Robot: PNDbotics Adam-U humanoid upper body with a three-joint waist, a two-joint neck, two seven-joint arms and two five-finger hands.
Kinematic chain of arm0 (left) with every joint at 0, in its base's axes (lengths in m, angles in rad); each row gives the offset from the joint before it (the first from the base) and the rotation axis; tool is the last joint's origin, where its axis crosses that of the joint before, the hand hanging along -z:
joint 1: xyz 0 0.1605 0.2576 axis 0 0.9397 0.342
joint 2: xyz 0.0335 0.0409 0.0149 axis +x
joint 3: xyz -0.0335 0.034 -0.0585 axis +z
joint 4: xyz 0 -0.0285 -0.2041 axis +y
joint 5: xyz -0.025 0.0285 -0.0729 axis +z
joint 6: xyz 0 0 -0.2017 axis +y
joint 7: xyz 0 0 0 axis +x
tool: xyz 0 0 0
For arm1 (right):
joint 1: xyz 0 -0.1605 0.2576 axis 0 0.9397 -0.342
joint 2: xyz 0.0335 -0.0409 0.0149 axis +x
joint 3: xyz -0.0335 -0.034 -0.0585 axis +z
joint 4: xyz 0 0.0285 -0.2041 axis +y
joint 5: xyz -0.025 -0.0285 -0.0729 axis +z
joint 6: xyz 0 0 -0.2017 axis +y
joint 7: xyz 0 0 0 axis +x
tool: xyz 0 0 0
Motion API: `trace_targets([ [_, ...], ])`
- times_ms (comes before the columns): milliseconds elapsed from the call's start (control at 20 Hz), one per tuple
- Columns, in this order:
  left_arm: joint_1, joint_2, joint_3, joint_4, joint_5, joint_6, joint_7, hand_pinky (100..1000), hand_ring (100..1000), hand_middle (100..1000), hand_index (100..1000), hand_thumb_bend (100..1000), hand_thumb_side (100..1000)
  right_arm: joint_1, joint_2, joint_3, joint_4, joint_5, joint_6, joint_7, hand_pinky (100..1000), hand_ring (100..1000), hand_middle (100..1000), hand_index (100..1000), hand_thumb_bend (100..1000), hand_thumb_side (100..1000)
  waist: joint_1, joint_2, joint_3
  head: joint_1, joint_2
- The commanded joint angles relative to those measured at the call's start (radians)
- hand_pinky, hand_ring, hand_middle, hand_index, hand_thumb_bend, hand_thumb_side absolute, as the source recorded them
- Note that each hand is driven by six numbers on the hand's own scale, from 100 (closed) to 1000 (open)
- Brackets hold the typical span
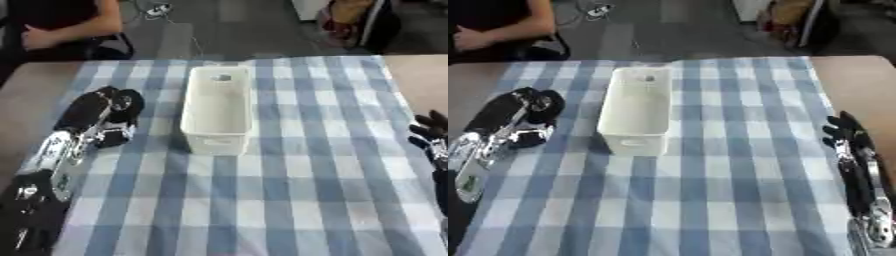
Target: Pick up objects on the table and place them in the box.
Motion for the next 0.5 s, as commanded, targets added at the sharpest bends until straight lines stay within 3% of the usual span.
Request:
trace_targets([
  [50,-0.036,0.030,0.002,-0.039,0.012,0.000,0.001,887,741,711,213,100,346,-0.003,-0.013,-0.007,-0.020,0.002,-0.001,-0.003,860,863,859,963,100,738,0.002,-0.015,0.000,-0.011,-0.012],
  [100,-0.043,0.028,-0.002,-0.043,0.013,-0.004,-0.002,887,741,711,213,100,311,-0.003,-0.013,-0.006,-0.020,0.002,-0.001,-0.002,860,863,859,963,100,739,0.003,-0.015,-0.001,-0.010,-0.013],
  [500,-0.102,-0.002,-0.040,-0.067,0.013,-0.037,-0.026,887,743,710,215,100,316,-0.004,-0.013,-0.004,-0.019,0.002,-0.001,0.000,860,863,859,963,100,739,0.005,-0.017,-0.007,-0.007,-0.014],
])
